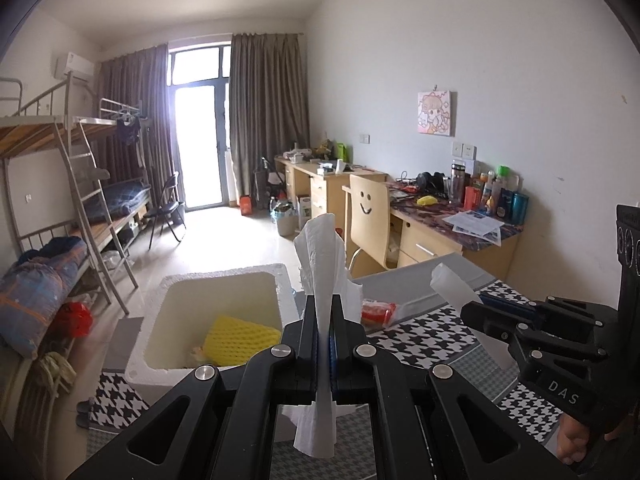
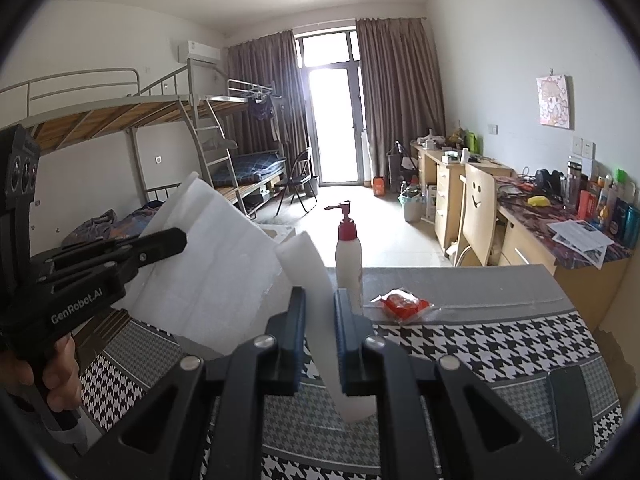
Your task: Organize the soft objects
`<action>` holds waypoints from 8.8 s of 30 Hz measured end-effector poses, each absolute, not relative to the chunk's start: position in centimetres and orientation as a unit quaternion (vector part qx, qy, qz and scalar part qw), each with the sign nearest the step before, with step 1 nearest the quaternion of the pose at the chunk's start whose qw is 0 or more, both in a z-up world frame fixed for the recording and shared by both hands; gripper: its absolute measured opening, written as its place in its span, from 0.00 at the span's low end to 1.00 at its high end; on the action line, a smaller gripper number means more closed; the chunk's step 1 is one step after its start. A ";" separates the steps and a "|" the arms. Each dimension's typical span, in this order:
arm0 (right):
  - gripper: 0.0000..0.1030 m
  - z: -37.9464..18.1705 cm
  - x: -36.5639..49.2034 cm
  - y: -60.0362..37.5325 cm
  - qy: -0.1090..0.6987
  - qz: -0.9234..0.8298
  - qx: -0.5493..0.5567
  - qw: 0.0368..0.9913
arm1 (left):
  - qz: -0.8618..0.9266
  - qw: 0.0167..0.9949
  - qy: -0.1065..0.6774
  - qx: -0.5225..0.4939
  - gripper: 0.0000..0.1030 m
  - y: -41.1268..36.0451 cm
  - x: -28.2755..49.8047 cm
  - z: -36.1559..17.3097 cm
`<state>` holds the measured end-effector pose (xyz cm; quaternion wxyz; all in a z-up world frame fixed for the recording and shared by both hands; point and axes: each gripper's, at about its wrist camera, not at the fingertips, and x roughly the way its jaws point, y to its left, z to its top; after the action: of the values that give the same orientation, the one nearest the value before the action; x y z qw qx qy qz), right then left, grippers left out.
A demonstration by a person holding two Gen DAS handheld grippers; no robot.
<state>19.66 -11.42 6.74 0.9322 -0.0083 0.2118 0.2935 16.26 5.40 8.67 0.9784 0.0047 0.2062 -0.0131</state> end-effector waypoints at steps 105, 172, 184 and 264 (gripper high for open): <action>0.17 7.9 25.1 3.9 0.253 0.415 -0.061 0.872 | 0.203 0.957 0.199 -0.063 0.99 19.6 14.9 7.5; 0.99 7.7 14.4 -10.0 0.173 0.332 0.003 0.927 | 0.149 0.975 0.158 -0.036 0.99 10.8 6.4 7.4; 0.99 6.3 10.3 -11.4 0.145 0.321 -0.013 0.936 | 0.133 0.979 0.149 -0.041 0.99 9.7 3.3 6.2; 0.99 -0.1 3.4 -15.4 0.107 0.253 0.018 0.961 | 0.122 0.986 0.108 -0.025 0.99 7.4 -2.5 0.8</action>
<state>3.35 -15.37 -0.07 0.9614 0.0182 0.1067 0.2530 -2.49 7.39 0.84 0.9863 -0.0246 0.1080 0.1221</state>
